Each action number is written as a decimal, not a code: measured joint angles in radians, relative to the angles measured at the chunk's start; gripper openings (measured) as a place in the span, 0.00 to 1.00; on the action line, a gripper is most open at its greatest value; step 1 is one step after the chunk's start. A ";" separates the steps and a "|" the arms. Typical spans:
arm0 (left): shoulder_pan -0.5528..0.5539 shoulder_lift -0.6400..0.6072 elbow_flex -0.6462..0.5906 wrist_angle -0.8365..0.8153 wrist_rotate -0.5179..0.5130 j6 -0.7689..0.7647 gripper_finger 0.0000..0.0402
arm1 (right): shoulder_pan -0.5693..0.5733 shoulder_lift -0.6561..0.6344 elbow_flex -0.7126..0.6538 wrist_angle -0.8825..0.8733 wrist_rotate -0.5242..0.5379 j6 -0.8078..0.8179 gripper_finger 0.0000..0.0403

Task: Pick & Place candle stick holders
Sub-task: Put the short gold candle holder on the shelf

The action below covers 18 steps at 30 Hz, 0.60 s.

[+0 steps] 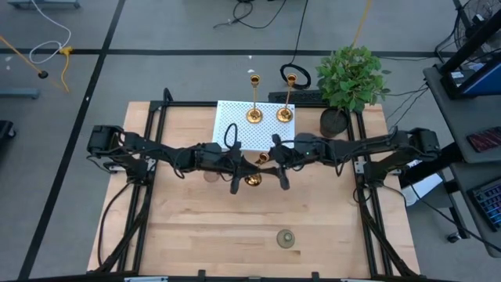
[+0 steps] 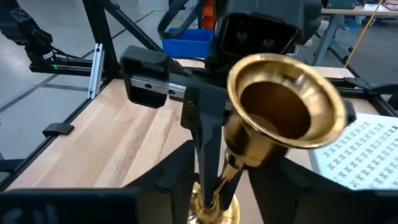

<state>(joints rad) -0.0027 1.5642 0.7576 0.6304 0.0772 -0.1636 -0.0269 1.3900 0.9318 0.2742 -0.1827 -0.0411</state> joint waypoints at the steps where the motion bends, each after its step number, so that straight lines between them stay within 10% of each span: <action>1: -0.001 -0.003 0.000 -0.001 0.000 0.000 0.04 | 0.000 -0.012 0.000 -0.009 0.000 0.000 0.37; 18: -0.031 -0.259 0.000 -0.156 -0.061 0.098 0.04 | 0.028 -0.158 0.000 -0.245 -0.001 0.001 0.49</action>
<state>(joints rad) -0.0342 1.3047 0.7574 0.4748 0.0167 -0.0658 0.0009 1.2320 0.9314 0.0296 -0.1837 -0.0399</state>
